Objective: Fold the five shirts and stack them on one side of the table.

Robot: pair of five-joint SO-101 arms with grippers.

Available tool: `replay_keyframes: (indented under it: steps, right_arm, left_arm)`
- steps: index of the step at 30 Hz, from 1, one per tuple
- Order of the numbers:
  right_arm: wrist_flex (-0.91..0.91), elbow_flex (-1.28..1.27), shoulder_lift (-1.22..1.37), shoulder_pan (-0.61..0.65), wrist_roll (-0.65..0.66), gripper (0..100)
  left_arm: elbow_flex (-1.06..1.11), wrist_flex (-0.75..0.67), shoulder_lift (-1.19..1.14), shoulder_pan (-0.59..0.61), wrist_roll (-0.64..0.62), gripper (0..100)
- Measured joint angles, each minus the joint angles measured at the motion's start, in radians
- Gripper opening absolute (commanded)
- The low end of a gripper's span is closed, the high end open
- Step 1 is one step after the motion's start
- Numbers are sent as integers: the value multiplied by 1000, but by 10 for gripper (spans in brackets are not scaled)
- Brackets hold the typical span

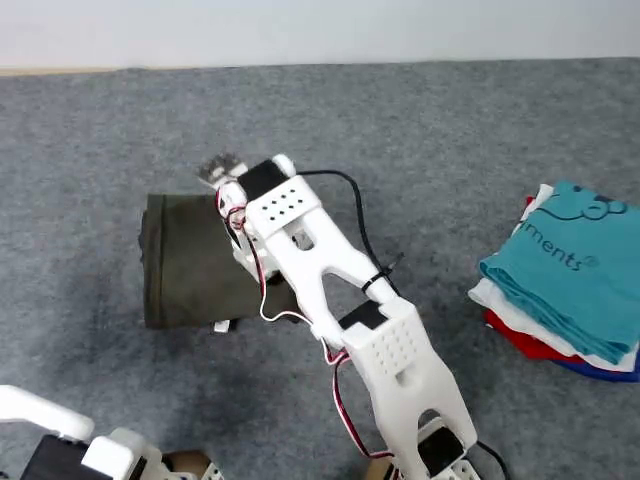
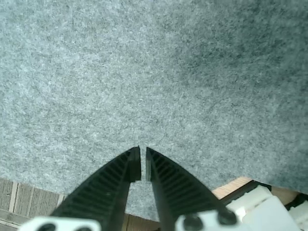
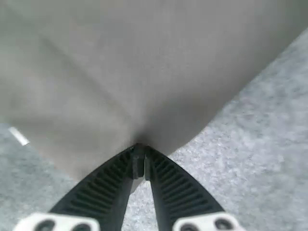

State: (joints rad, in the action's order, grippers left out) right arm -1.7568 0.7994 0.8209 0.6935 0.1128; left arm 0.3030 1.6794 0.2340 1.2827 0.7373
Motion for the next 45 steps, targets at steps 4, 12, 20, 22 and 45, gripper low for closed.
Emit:
replay_keyframes:
  steps: [4,12,20,22,45]
  right_arm:
    - [0,0,74,6,-2,10]
    - [2,49,86,9,-2,10]
    - [2,141,-55,15,-2,13]
    - [2,141,-84,26,-2,14]
    - [453,212,184,173,267,10]
  left_arm:
    - [0,0,0,0,0,25]
    - [0,0,0,0,0,25]
    - [0,-31,0,0,0,25]
    - [0,-31,0,0,0,25]
    - [0,-31,0,0,0,25]
